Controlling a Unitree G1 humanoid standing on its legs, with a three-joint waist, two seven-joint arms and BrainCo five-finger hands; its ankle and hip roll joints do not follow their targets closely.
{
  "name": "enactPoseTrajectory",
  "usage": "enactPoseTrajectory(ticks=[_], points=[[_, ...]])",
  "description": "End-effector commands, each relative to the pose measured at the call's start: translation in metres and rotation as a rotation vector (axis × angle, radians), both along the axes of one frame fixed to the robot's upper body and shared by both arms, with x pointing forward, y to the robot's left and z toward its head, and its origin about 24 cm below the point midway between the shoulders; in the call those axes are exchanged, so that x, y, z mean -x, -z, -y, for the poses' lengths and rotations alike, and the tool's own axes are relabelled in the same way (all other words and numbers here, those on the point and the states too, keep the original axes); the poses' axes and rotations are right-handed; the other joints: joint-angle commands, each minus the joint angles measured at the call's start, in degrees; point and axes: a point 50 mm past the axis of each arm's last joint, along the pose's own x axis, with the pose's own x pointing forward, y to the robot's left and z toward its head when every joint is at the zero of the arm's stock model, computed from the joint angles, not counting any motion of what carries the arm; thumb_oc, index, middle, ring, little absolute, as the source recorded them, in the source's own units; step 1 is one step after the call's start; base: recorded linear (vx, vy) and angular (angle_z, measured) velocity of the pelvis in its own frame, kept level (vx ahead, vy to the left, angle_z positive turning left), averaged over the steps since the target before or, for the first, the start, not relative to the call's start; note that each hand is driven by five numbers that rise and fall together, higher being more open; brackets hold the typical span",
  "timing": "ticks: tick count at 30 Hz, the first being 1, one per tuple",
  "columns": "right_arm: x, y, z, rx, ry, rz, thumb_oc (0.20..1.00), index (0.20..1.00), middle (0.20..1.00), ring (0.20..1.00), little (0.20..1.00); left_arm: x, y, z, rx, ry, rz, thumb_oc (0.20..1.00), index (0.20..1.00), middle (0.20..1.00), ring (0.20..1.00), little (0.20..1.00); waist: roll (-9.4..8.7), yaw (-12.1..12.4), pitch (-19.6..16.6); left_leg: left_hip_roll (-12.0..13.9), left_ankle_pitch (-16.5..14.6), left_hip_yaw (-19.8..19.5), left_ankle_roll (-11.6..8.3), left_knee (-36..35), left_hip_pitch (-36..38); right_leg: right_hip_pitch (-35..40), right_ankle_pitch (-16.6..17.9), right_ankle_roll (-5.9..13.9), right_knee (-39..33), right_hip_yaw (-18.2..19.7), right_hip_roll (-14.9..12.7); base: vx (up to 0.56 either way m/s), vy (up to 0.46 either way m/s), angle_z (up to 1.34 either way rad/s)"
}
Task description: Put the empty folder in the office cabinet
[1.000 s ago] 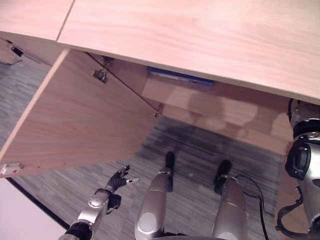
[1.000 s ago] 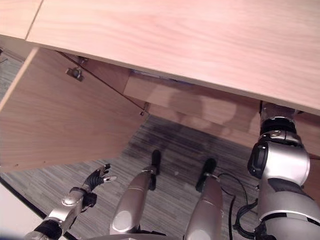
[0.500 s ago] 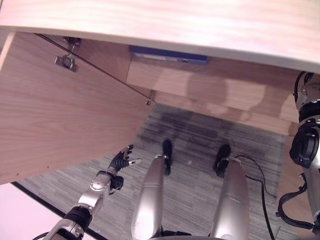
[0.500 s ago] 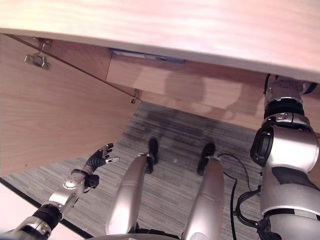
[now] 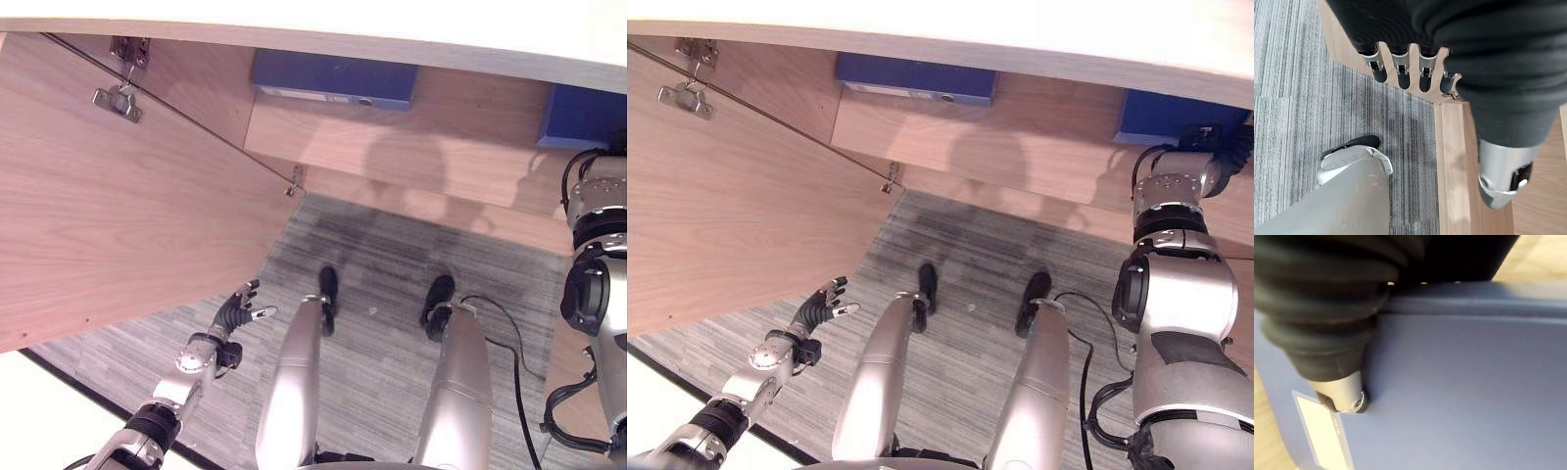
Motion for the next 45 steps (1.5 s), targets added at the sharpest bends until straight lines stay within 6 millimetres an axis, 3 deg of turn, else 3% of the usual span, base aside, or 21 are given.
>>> enactPoseTrajectory(ticks=[1,8,11,18,20,35,36,37,45], points=[[0.003,0.023,0.004,-0.015,-0.003,-0.055,0.200,0.200,0.200,0.200,0.200,0.010,0.003,-0.020,-0.042,-0.041,-0.007,1.000,1.000,1.000,1.000,1.000,1.00,0.40,-1.50,0.53,-6.25,-4.69,-1.18,1.29,-1.03,4.39,-11.20,4.78,2.80,3.98,0.94,0.00,0.000,0.00],[-0.001,0.010,-0.002,0.007,-0.017,-0.020,0.200,0.200,0.200,0.200,0.200,0.015,0.008,-0.025,-0.078,-0.041,-0.036,1.000,1.000,1.000,1.000,1.000,1.16,0.74,-1.58,0.21,-5.69,-4.79,-1.34,0.31,-0.81,4.53,-11.00,4.96,2.68,3.90,0.78,0.00,-0.001,0.01],[0.001,-0.011,0.002,0.053,-0.002,0.015,0.200,0.200,0.200,0.200,0.200,0.018,0.009,-0.030,-0.089,-0.047,-0.044,1.000,1.000,1.000,1.000,1.000,1.25,1.09,-1.89,0.18,-5.25,-4.82,-1.47,-0.63,-0.52,4.55,-10.83,5.07,2.47,3.80,0.72,-0.01,-0.004,0.05],[0.012,-0.079,0.007,0.230,0.042,0.069,0.200,0.200,0.200,0.200,0.200,0.024,0.009,-0.039,-0.123,-0.036,-0.060,1.000,1.000,1.000,1.000,1.000,1.26,2.02,-2.84,-0.04,-4.38,-5.09,-1.86,-1.59,-0.42,4.60,-10.57,5.42,2.26,3.82,0.22,-0.01,-0.005,0.01],[0.012,-0.089,0.006,0.261,0.040,0.068,0.200,0.200,0.200,0.200,0.200,0.024,0.009,-0.039,-0.126,-0.032,-0.062,1.000,1.000,1.000,1.000,1.000,1.35,2.27,-3.03,0.01,-4.14,-5.12,-1.95,-2.07,-0.48,4.52,-10.55,5.50,2.33,3.69,0.13,-0.01,-0.023,0.04],[0.008,-0.103,-0.002,0.336,-0.002,0.035,0.200,0.200,0.200,0.200,0.200,0.021,0.005,-0.033,-0.115,0.010,-0.051,1.000,1.000,1.000,1.000,1.000,1.70,2.64,-3.88,-0.12,-3.25,-5.30,-2.13,-3.44,-1.18,3.60,-10.09,5.94,2.00,3.57,-0.22,0.00,0.000,0.00],[0.007,-0.103,-0.003,0.338,-0.008,0.035,0.366,0.366,0.366,0.366,0.366,0.022,0.006,-0.032,-0.115,0.010,-0.054,1.000,1.000,1.000,1.000,1.000,1.73,2.63,-3.90,-0.11,-3.19,-5.27,-2.14,-3.51,-1.26,3.51,-10.05,5.96,1.98,3.57,-0.22,0.00,0.000,0.00],[0.006,-0.101,-0.004,0.341,-0.016,0.027,1.000,1.000,1.000,1.000,1.000,0.022,0.006,-0.032,-0.114,0.009,-0.056,1.000,1.000,1.000,1.000,1.000,1.76,2.57,-3.94,-0.08,-3.08,-5.21,-2.15,-3.65,-1.30,3.50,-9.97,5.99,1.83,3.59,-0.23,0.00,0.000,0.00],[0.004,-0.083,0.001,0.311,-0.040,-0.088,1.000,1.000,1.000,1.000,1.000,0.023,0.008,-0.034,-0.133,-0.001,-0.068,1.000,1.000,1.000,1.000,1.000,1.36,2.40,-3.99,-0.10,-2.52,-5.27,-2.27,-5.09,-1.01,3.92,-9.63,6.06,0.90,3.29,-0.15,0.00,-0.001,0.00]])
